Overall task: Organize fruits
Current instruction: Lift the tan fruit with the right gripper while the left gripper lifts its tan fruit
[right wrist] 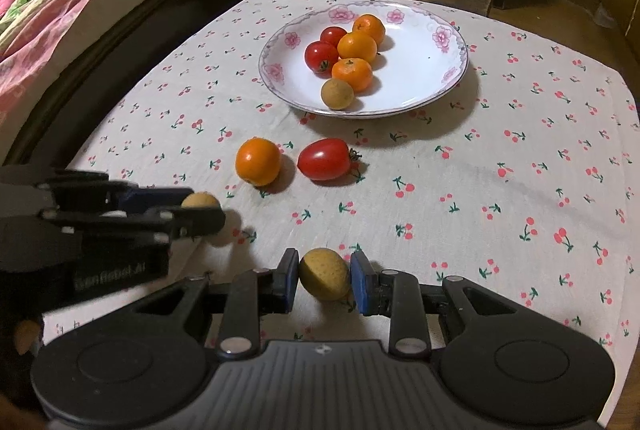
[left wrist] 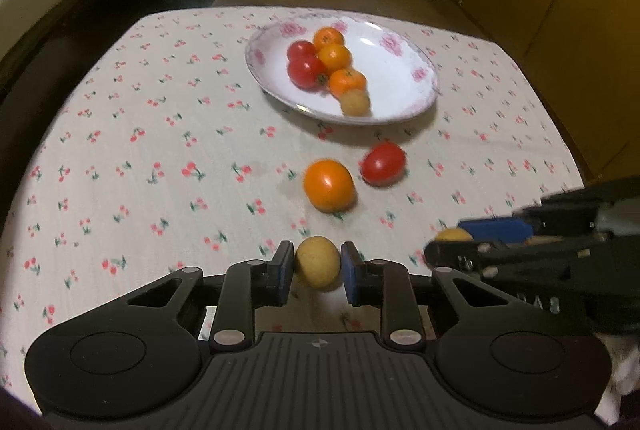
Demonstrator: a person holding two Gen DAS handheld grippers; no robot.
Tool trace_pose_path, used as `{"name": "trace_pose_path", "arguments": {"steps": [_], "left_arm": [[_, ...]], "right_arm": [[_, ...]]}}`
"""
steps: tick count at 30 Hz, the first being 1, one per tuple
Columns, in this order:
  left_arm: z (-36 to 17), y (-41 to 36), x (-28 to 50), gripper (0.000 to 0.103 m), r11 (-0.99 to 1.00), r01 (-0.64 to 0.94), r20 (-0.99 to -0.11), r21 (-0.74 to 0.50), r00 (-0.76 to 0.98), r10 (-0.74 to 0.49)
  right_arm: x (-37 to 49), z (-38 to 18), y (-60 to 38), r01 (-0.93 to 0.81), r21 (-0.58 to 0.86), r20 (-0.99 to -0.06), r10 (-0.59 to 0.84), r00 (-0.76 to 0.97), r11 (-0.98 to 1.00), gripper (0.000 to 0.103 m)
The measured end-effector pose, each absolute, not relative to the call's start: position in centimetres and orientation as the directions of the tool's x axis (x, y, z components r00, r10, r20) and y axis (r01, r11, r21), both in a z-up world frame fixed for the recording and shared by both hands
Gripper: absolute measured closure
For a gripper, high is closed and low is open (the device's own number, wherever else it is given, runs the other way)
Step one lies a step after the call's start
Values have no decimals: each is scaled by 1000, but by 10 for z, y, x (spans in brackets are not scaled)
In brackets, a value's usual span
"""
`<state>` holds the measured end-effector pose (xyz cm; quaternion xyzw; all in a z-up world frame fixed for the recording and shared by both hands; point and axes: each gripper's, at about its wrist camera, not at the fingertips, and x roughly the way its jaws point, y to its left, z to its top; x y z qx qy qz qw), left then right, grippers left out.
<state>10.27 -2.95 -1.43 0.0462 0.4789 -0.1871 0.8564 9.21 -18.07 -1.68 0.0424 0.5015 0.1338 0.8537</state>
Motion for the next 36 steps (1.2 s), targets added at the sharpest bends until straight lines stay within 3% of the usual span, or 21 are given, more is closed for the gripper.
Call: {"name": "trace_pose_path", "arguments": {"steps": [13,17,21,28,32,36], "left_arm": [[-25,-33,94,66,920,386,-854,-67,454,-252],[-24,-34,94,53,916,394,-852,-72,454,-262],[-25,-33,95,51,917,392,-852,-69,455,-259],[-27,-32,92,53,913,405,-850,-51,462,-252],[-26,-33,92,66,912,407,-850,-47,464,-251],[-26,-34,92,69,911,411,-851,-44,463,-250]], "right_arm": [[84,-22,-180,-205,192,-854,266,447,960,73],[85,-23,-179,-220,198,-852,279,444,955,68],[85,-23,-178,-232,189,-851,277,446,954,67],[82,-23,-171,-264,115,-858,229,460,958,67],[82,-22,-170,-254,101,-863,212,459,962,71],[80,-21,-169,-254,99,-865,209,456,962,74]]}}
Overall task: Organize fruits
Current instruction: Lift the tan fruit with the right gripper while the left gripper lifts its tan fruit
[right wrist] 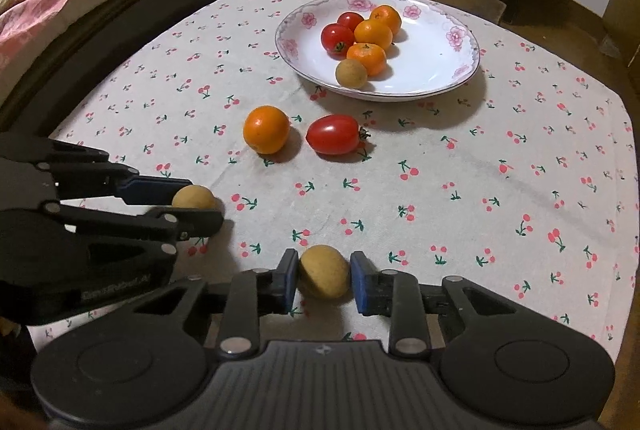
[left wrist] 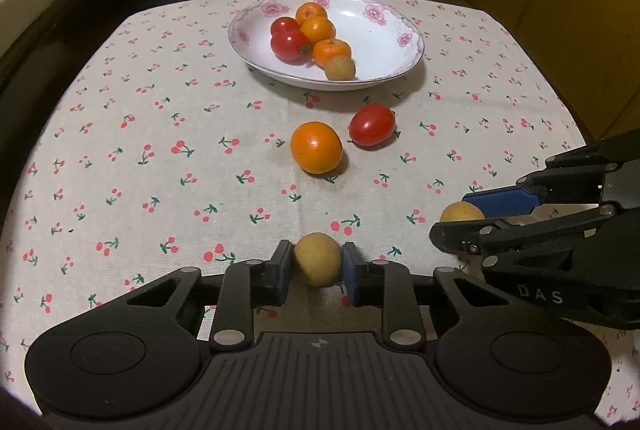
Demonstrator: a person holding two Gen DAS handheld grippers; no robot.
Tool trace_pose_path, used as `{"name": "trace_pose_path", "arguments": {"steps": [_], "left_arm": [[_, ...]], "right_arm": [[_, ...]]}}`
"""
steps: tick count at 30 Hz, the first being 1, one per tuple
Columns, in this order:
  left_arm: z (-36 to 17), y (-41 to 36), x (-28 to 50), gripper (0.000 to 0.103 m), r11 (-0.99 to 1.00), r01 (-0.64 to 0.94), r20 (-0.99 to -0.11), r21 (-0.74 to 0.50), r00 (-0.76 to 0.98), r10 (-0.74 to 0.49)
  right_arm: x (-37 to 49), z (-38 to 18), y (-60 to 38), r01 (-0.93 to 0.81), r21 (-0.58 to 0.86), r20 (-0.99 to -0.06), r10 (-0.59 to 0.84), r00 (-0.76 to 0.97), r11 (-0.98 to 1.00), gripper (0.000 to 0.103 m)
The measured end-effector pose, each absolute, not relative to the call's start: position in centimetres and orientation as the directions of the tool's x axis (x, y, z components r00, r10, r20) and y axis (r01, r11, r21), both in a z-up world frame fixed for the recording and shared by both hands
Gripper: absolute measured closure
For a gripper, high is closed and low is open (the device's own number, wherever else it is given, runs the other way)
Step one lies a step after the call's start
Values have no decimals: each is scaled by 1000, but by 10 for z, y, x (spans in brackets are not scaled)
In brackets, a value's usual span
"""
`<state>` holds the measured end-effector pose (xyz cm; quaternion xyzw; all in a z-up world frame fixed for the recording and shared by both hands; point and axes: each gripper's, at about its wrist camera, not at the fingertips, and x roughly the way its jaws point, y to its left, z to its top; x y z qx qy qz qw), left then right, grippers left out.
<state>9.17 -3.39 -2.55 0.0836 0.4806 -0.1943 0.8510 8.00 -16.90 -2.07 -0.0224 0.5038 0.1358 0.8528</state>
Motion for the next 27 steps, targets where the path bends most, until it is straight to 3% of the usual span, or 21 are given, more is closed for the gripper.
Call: {"name": "trace_pose_path", "arguments": {"steps": [27], "left_arm": [[-1,-42,108,69,918,385,-806,-94,512,-297]], "right_arm": [[97,7,-186,-169,165,-813,231,535,972,74]]}}
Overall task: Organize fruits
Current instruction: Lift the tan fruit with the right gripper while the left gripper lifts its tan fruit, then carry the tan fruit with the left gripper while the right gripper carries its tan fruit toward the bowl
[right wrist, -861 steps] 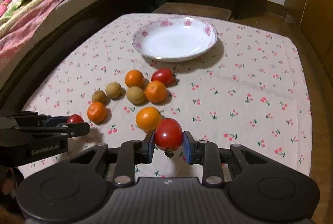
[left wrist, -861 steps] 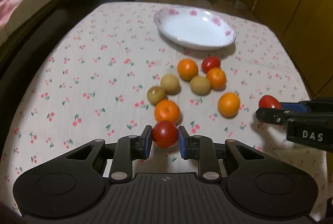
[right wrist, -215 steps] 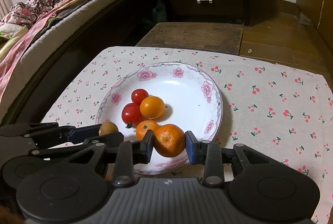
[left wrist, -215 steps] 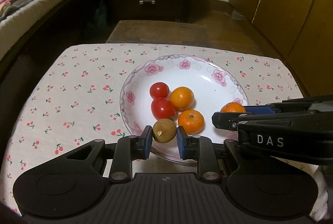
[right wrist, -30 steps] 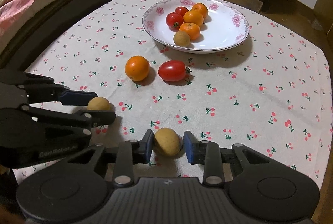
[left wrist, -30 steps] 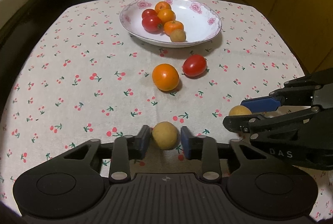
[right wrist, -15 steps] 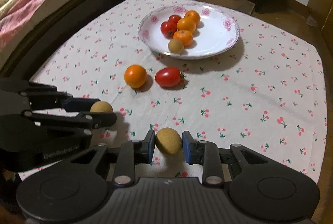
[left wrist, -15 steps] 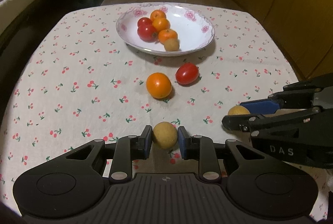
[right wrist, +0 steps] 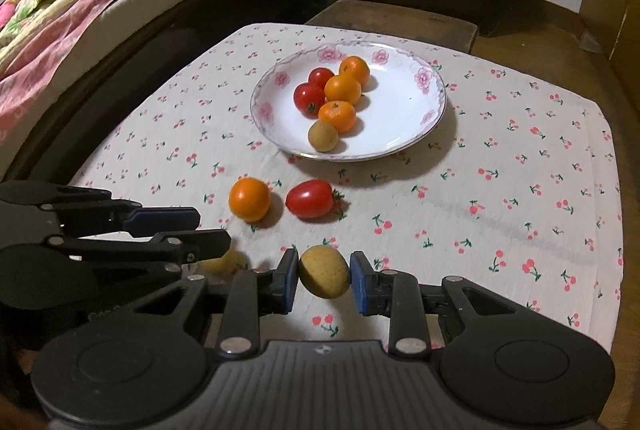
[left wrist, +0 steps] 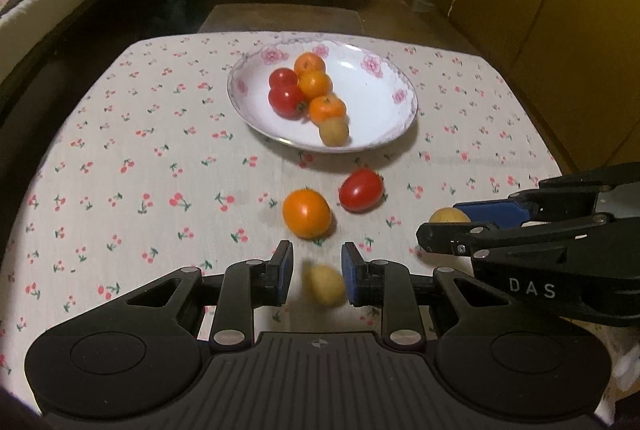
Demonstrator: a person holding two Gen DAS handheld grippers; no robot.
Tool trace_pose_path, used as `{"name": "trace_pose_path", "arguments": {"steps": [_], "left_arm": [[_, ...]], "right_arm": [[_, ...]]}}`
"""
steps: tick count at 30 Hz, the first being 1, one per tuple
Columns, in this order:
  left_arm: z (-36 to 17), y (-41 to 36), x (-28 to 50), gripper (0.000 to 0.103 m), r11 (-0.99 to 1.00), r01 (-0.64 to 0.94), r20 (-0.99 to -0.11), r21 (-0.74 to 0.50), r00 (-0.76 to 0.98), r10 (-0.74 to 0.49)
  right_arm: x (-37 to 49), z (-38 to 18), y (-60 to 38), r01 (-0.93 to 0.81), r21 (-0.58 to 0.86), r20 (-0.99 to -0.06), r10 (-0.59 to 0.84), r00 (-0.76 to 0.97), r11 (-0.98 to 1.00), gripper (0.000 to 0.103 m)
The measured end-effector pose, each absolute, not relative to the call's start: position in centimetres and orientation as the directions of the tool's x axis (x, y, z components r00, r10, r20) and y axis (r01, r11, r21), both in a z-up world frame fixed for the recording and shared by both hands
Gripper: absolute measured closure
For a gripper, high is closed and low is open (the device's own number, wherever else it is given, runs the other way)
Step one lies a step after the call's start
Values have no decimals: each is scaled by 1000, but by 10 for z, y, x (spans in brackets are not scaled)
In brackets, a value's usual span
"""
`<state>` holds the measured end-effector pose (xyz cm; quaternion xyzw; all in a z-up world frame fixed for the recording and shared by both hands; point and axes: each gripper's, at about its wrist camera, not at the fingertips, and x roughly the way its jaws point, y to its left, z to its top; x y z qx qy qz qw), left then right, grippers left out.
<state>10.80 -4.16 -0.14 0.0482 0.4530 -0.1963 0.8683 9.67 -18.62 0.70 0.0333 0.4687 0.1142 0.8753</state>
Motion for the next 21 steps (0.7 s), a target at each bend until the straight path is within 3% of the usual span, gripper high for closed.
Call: {"name": "trace_pose_path", "arguments": {"steps": [21], "left_arm": [[-14,-33,91,61,925,367,-842,-102,463,-277]], "right_arm": [[91,5,-185,-184,182,-816,253,520,966,74]]}}
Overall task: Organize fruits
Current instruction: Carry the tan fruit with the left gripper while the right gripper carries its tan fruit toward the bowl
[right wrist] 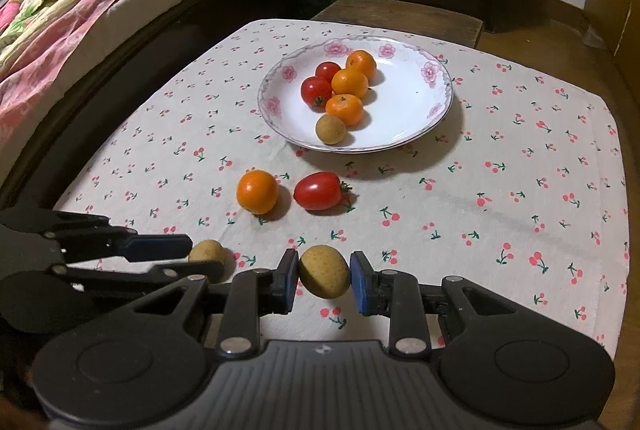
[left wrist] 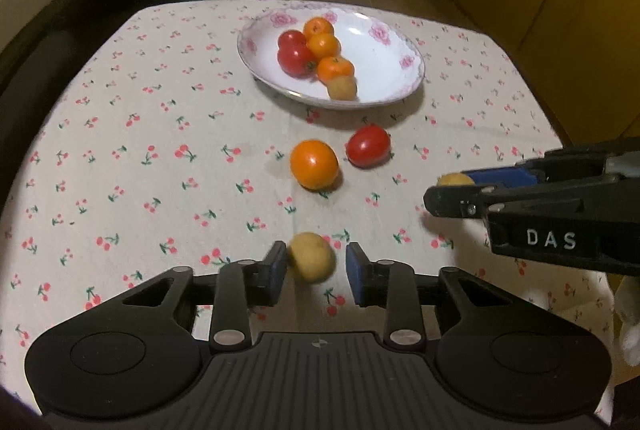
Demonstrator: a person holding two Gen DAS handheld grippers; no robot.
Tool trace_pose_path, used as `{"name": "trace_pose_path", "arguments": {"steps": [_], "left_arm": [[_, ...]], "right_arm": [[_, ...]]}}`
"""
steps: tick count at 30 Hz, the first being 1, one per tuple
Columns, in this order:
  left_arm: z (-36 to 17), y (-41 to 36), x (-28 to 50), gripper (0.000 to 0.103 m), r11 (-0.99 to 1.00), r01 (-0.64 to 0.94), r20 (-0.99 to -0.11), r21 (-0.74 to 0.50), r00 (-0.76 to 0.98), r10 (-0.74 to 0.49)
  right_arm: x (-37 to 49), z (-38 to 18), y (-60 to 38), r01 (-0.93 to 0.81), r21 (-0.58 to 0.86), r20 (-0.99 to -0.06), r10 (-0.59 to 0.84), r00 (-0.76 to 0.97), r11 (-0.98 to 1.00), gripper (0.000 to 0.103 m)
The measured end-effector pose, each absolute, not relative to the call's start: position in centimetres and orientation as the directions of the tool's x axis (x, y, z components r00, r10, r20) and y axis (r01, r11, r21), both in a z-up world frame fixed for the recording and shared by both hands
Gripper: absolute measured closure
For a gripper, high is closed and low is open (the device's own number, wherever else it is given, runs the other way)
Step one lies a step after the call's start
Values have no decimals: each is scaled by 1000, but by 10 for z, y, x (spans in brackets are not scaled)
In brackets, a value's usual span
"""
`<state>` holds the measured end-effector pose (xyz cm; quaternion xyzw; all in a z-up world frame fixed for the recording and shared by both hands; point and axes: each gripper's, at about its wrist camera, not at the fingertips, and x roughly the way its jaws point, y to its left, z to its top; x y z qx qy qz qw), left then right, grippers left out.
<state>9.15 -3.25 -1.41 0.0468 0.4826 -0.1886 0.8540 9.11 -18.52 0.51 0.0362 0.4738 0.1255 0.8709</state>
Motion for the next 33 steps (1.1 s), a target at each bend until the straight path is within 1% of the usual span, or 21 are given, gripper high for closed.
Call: {"name": "trace_pose_path", "arguments": {"steps": [7,12,16,20,33], "left_arm": [[-23,-29,101,61,937,332,-850,-105,459,-258],[-26,-34,100,62,933,348,-853,-91,457,-253],[-25,-33,100,69,935,345,-849,-81,468,-246],[-23,-35,99,69,936,348,-842,-53,489,-229],[-1,-43,107,69,930,358,-808,-79,523,-270]], "right_arm": [[91,3,-187,-181,183,-821,251,513,966,74],[93,0,-187,-183,185,-823,254,508,966,74],[94,-1,-186,-184,182,-827,252,503,966,74],[92,0,-187,-182,181,-824,250,508,967,74],[100,9,-194,-159,187,-805,244,541,969,74]]}}
